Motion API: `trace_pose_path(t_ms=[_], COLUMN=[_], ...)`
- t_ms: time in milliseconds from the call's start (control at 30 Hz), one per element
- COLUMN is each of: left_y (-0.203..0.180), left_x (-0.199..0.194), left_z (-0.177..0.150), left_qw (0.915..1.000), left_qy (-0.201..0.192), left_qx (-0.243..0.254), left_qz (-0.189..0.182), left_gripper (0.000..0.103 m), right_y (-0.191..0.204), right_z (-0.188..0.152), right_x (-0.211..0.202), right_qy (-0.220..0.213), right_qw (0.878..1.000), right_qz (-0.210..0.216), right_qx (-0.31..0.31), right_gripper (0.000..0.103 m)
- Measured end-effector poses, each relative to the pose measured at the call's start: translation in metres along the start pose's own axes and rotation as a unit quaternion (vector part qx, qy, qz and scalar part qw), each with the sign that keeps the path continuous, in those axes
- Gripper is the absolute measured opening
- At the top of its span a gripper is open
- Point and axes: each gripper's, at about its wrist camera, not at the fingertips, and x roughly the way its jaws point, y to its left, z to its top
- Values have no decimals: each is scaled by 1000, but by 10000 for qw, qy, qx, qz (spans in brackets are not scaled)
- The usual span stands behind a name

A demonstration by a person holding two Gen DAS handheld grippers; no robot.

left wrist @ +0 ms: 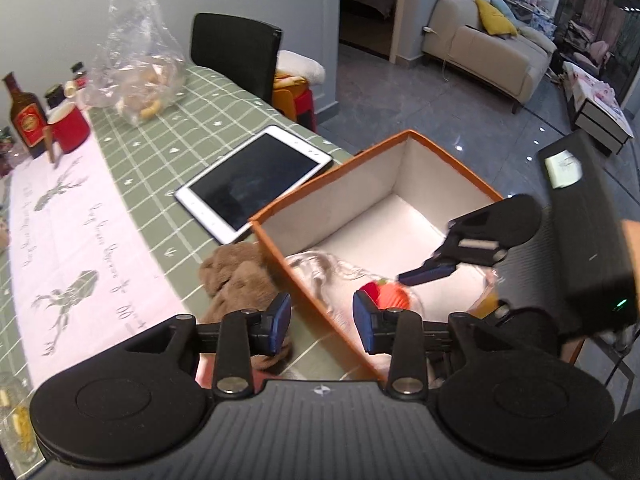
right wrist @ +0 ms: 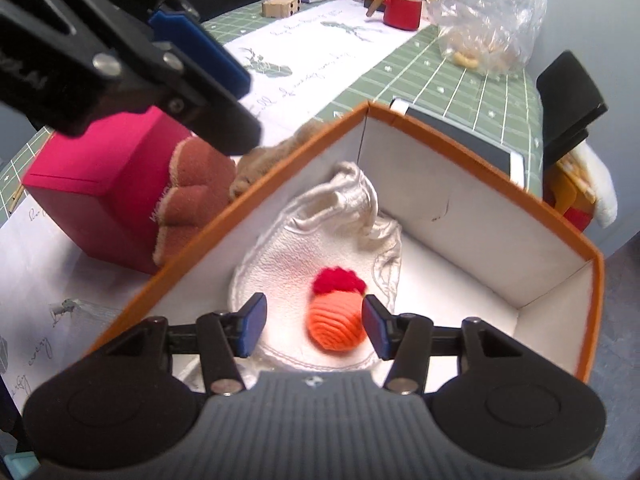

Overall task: Organize soft objects
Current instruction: 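Lower both items into the orange box and open both tools, then withdraw both tools from the orange box back over the table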

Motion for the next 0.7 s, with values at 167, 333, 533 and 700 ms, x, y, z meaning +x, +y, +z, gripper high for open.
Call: trace_pose_path(t_ms=[167,333,533,700], left_y=[14,13,2,-12], left_x=[-23,-50,-68,-66], left_z=[-14,-47,-97,-151], left_qw=[9997,9994,9989,9994], left_qy=[-126,-279,-407,-155], left_qx=[-192,-185,-237,-169], left_qz=[115,-42,-60,-275], left_gripper=[43,43,43,44], right_y=[16,37,69,106], right_z=[6,6,1,-12], right_x=[-25,-47,-69,-86], right_qy=[-127,-236,-372,-486], right_qw=[9996,9986,9969,9955], right_qz=[-218,-291,-329,-198], right_qx=[-155,-370,-615,-787], right_gripper=[53,55,55,56])
